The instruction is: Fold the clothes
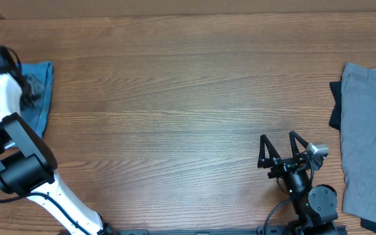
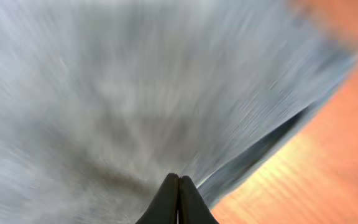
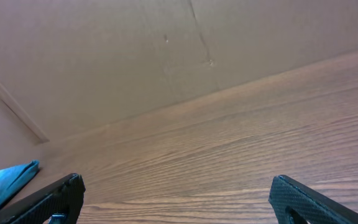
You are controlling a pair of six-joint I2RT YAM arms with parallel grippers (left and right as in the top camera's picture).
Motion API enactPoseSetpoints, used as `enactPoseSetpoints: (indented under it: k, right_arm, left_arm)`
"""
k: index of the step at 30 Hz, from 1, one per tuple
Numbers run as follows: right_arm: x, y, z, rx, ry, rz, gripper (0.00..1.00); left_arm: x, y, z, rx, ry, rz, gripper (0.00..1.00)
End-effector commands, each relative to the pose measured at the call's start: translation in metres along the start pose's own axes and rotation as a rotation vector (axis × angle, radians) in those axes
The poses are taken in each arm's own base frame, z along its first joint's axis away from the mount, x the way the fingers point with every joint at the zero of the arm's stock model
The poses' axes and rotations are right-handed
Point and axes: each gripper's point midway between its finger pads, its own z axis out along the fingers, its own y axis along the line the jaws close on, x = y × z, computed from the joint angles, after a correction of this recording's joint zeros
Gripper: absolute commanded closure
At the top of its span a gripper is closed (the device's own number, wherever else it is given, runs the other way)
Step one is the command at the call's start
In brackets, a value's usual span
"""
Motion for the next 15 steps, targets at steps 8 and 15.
enactPoseSetpoints:
  k: [8,15]
  right_arm:
    - [0.000,-0.001,0.000,0.000,-0.009,-0.003,0.00]
    - [0.000,-0.001,0.000,0.000,-0.009,-0.003,0.00]
  left_arm:
    - [-0.043,0.083,-0.048,-0.065,-0.061,-0.210,0.65]
    - [-0.063,0.122,-0.043,0.007,-0.118,-0.054,0.05]
